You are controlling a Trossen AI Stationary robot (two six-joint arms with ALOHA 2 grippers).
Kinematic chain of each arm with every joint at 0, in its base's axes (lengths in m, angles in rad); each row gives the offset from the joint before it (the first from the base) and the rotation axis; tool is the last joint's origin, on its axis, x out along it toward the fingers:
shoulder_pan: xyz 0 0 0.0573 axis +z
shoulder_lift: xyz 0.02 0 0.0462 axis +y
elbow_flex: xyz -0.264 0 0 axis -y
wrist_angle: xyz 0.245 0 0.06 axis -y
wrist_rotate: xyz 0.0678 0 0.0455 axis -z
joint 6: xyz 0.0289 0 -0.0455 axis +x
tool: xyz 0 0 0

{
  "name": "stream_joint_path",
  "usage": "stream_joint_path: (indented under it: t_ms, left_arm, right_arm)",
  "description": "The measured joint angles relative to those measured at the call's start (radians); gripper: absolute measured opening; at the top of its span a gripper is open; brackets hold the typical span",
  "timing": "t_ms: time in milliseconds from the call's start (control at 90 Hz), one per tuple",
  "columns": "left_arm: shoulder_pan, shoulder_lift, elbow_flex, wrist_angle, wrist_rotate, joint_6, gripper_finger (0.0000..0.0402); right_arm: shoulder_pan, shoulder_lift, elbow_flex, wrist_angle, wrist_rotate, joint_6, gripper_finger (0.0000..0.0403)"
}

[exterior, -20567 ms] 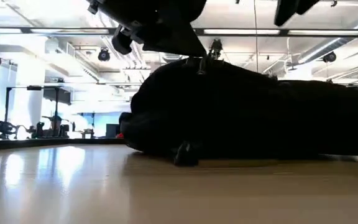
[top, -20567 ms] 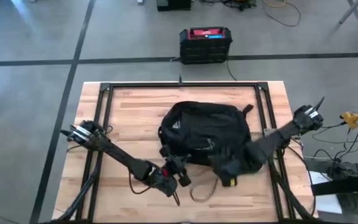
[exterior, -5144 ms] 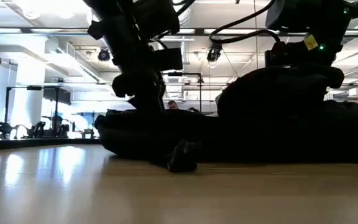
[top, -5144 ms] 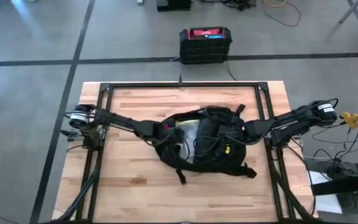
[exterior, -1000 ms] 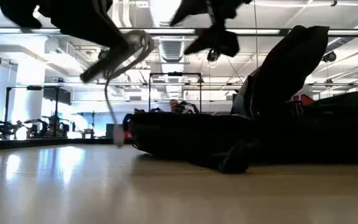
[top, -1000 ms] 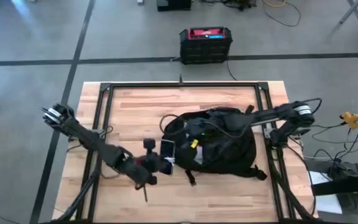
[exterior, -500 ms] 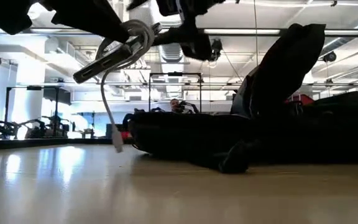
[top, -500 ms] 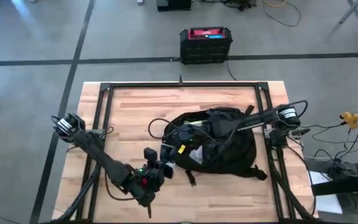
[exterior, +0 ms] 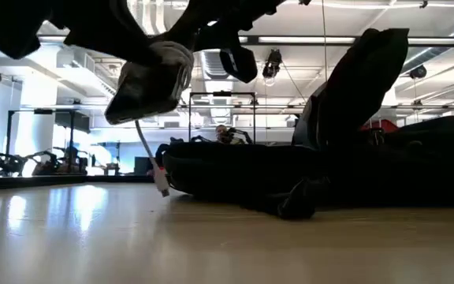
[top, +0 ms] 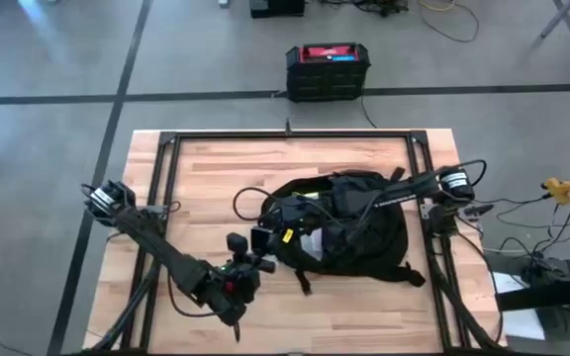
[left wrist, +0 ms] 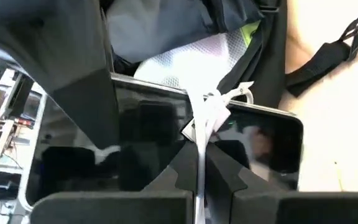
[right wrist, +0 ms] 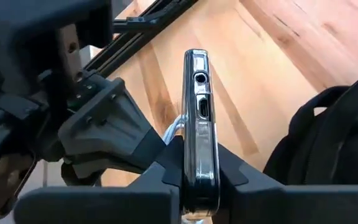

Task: Unpack backpack
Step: Remove the white charger cable from the black phone

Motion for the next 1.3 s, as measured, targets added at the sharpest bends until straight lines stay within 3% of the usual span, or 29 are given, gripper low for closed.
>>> stream_joint_path:
  t_ms: [411,678,944,1300]
  left_arm:
    - [0.016,-0.005,-0.080,0.109,-0.021,-0.101,0.0000]
    - [0.060,-0.002,-0.086,0.204,0.102,-0.060,0.0000]
    - [0.034,-0.024,-0.112,0.177,0.089,-0.124,0.0001]
    - [0.019,-0.179,-0.144,0.134,0.145,-0.146,0.0062]
  right_arm:
    - [-0.016,0.005,0.000,0.041,0.023,-0.045,0.0018]
    - [-0.016,0.021,-0.003,0.034,0.024,-0.118,0.0018]
    - [-0.018,0.021,0.000,0.017,0.044,-0.184,0.0018]
    - [-0.023,0.034,0.000,0.008,0.046,-0.267,0.0018]
